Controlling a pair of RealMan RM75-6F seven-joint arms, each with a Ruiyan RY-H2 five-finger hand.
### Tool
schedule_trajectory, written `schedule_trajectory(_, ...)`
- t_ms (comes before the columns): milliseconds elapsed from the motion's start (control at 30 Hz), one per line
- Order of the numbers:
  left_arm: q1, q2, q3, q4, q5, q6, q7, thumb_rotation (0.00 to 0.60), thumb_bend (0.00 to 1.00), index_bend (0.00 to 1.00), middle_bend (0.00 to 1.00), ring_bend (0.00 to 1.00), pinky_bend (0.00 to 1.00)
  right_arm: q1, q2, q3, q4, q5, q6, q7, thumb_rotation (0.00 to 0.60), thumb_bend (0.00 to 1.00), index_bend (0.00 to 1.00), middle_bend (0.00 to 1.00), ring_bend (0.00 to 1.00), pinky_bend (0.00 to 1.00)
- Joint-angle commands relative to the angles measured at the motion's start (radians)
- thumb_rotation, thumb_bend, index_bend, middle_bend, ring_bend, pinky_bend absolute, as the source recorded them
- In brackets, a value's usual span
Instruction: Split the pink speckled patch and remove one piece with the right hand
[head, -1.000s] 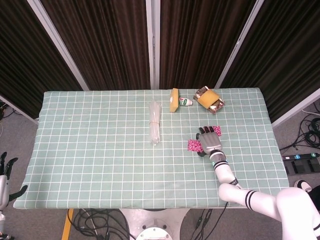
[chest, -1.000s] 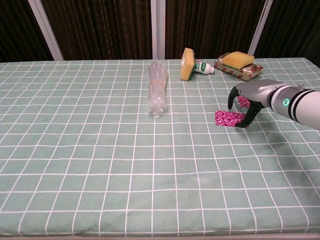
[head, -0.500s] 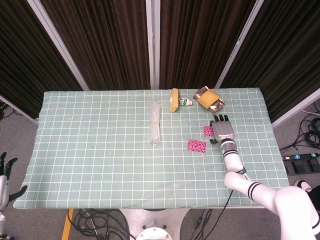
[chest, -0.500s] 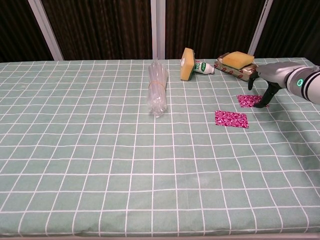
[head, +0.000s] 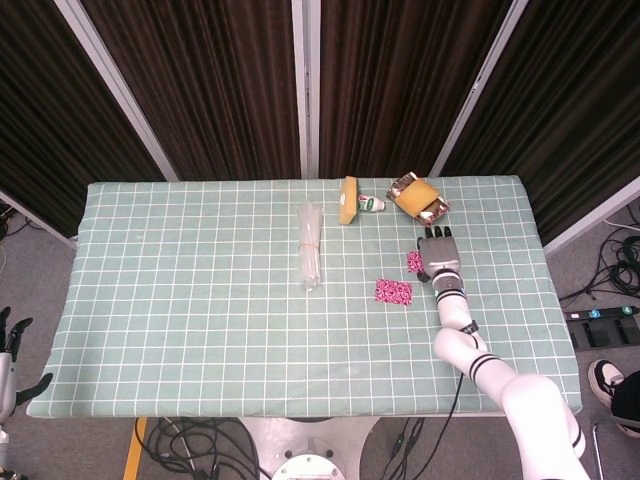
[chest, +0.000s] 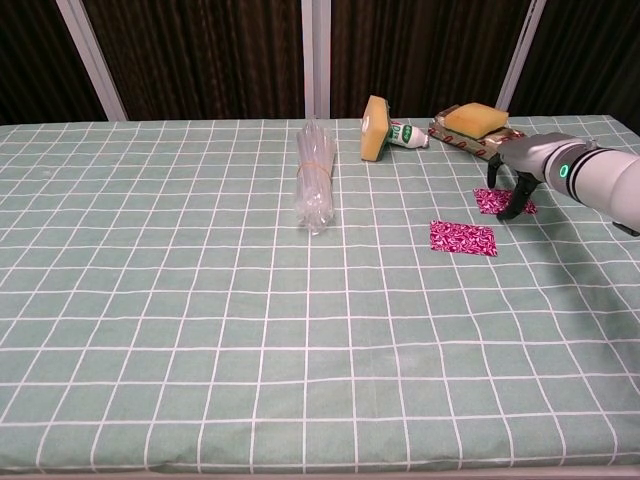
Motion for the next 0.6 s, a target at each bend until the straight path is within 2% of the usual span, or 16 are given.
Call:
schedule_trajectory(33,0.0,0.0,0.0,0.0,-0.001,-0.003,-0.006,0.6,0.2,0.22,0.09,0.09,0.13,0.004,-0.016,0.01,0.024,-0.018,-0.017,0.01,0.508,0.15,0.29,0.06,0.0,0.0)
schedule_trajectory(233,-0.003,-0.002,0.0,0.005,0.004,-0.005,-0.011,0.6,0.2,0.22,0.09,0.09,0.13,-0.004,-0.018,0.024,0.032,-0.049,-0.014,0.022,0.51,0.15,0.29,0.06,0.0,0.0)
schedule_trajectory(400,0.0,-0.002,0.001,0.006,0.004,-0.003,-0.015,0.6,0.2,0.22,0.09,0.09,0.13,-0.012,-0.019,0.038,0.03,-0.061,-0.005,0.023,0.514,0.15,0.34,0.07,0.0,0.0)
schedule_trajectory(600,0.0,-0.001,0.001,0.007,0.005,-0.002,-0.017,0.6,0.2,0.22,0.09,0.09,0.13,-0.023,0.006,0.054,-0.011,-0.083,0.022,0.031,0.512,0.15,0.35,0.08,0.0,0.0)
